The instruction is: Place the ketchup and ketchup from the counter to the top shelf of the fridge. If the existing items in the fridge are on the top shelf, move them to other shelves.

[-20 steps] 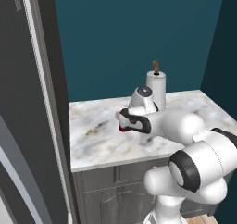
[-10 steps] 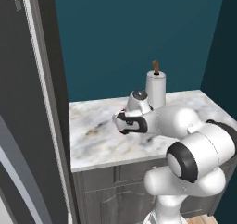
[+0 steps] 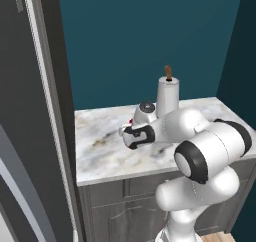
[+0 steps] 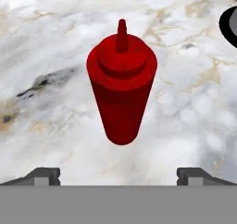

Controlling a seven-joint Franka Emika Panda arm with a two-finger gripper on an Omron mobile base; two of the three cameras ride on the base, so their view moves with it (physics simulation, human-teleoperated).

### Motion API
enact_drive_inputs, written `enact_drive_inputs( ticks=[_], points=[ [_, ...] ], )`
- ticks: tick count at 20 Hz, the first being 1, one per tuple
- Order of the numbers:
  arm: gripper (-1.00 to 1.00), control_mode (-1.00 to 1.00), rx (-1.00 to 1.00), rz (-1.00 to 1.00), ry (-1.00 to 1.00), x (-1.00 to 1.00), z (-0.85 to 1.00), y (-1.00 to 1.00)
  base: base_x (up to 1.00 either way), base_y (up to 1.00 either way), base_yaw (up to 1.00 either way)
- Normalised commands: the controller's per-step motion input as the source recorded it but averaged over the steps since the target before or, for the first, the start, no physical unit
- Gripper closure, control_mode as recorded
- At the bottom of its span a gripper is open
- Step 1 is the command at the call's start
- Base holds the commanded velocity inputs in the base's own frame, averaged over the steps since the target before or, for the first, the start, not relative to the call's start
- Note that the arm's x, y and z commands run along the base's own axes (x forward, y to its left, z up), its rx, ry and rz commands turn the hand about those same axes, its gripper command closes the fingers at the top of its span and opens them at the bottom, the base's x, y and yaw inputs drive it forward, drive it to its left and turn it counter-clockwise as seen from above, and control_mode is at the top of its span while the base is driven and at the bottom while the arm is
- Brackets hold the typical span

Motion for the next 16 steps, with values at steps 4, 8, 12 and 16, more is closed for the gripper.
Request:
enact_drive_inputs(
  ticks=[4,8,12,16],
  points=[
    [-1.00,-1.00,0.00,0.00,-0.01,0.26,-0.13,0.00,0.00,0.00,0.00],
    [-1.00,-1.00,0.00,0.00,-0.01,0.24,-0.02,0.00,0.00,0.00,0.00],
    [-1.00,-1.00,0.00,0.00,-0.02,0.17,0.00,0.00,0.00,0.00,0.00],
    [-1.00,-1.00,0.00,0.00,0.00,0.16,0.00,0.00,0.00,0.00,0.00]
  ],
)
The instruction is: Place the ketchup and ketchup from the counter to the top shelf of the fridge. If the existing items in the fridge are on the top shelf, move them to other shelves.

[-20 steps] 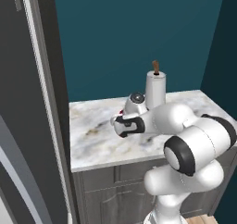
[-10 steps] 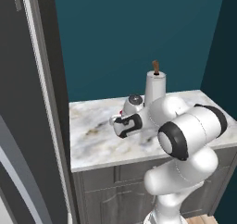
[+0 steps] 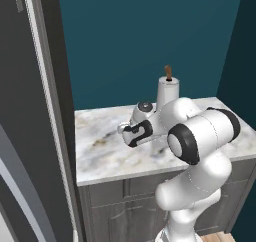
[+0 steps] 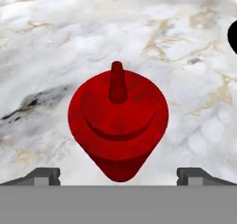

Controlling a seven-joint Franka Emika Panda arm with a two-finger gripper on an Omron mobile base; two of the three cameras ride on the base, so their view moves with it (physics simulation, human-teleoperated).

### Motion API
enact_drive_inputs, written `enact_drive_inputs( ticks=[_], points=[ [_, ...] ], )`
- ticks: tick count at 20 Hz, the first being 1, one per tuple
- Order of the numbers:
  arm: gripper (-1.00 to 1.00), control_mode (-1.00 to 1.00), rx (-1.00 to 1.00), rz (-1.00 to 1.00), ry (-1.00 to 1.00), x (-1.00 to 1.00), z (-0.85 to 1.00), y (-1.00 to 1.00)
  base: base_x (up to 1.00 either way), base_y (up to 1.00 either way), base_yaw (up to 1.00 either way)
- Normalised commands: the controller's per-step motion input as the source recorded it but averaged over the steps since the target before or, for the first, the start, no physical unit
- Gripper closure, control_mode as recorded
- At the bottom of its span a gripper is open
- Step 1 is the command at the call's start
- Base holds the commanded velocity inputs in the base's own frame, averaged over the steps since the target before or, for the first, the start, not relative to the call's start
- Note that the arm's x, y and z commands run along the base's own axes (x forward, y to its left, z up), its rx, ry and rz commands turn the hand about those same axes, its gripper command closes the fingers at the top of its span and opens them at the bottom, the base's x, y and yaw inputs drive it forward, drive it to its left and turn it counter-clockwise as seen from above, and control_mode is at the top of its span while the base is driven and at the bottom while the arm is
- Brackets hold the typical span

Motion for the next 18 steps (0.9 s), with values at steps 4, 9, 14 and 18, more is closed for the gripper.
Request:
enact_drive_inputs(
  ticks=[4,9,14,18],
  points=[
    [-1.00,-1.00,0.00,0.00,-0.02,0.13,0.00,0.00,0.00,0.00,0.00],
    [-1.00,-1.00,0.00,0.00,-0.04,0.09,-0.02,0.00,0.00,0.00,0.00],
    [-1.00,-1.00,0.00,0.00,-0.06,0.10,-0.04,0.00,0.00,0.00,0.00],
    [-1.00,-1.00,0.00,0.00,-0.05,0.11,-0.05,0.00,0.00,0.00,0.00]
  ],
)
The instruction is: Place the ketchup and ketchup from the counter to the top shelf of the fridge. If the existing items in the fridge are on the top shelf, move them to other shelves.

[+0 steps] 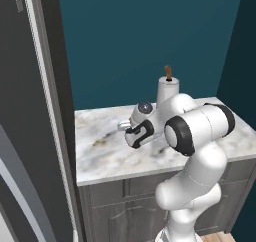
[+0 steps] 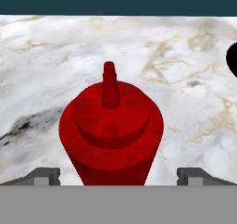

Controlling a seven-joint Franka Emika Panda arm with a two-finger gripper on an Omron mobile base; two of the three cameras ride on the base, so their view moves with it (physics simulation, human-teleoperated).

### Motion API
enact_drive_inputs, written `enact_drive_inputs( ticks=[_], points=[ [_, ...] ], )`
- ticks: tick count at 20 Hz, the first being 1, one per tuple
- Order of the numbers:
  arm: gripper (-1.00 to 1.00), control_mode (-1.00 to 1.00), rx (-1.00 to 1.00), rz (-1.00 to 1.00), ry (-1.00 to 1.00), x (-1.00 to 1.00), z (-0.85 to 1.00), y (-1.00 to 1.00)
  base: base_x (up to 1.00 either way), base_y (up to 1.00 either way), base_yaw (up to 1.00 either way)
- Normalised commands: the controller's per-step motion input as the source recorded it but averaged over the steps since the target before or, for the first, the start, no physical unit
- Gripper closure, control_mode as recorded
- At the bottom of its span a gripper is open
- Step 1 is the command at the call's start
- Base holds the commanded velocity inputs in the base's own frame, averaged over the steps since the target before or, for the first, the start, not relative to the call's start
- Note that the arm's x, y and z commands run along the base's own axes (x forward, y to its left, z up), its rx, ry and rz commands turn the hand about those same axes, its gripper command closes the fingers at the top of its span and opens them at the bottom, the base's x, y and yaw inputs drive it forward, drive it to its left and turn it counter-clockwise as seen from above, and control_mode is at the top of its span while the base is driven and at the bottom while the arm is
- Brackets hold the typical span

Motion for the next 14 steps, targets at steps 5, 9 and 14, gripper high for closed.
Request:
enact_drive_inputs(
  ticks=[5,9,14],
  points=[
    [1.00,-1.00,0.00,0.00,-0.04,0.03,-0.03,0.00,0.00,0.00,0.00],
    [1.00,-1.00,0.00,0.00,0.00,0.00,0.00,0.00,0.00,0.00,0.00],
    [1.00,-1.00,0.00,0.00,0.00,-0.10,0.02,0.00,0.00,0.00,0.00]
  ],
)
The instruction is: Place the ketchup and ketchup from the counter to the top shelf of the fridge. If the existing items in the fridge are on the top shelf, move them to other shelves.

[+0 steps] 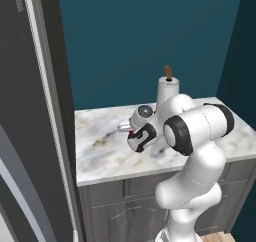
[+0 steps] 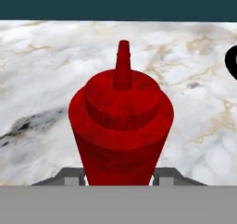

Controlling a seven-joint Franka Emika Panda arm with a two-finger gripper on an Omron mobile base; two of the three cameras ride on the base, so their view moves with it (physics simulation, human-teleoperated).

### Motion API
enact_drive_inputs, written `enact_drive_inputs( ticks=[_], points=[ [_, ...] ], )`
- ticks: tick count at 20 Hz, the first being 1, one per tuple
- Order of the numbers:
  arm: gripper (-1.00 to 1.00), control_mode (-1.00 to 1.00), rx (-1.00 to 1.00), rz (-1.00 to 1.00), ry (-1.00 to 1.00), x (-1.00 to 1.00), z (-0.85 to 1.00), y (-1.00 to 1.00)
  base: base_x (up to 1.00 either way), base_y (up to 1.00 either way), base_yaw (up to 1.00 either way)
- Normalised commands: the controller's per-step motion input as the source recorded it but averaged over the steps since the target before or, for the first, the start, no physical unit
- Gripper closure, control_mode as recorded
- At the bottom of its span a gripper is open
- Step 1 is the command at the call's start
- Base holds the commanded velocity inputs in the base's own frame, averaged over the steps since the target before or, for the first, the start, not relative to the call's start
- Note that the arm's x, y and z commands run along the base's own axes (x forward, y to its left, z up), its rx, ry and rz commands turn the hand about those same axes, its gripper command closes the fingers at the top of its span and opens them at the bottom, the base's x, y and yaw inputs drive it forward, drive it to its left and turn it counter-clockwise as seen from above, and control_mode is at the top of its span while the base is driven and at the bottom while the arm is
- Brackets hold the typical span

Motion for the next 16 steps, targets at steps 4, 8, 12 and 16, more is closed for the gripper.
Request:
enact_drive_inputs(
  ticks=[4,8,12,16],
  points=[
    [1.00,-1.00,0.00,0.00,0.00,-0.77,0.51,0.00,0.00,0.00,0.00],
    [1.00,-1.00,0.00,-0.02,0.00,-1.00,0.95,0.00,0.00,0.00,0.00],
    [1.00,-1.00,0.00,-0.05,-0.03,-1.00,1.00,0.00,0.00,0.00,0.00],
    [1.00,-1.00,0.00,-0.07,-0.09,-1.00,1.00,0.00,0.00,0.00,0.00]
  ],
)
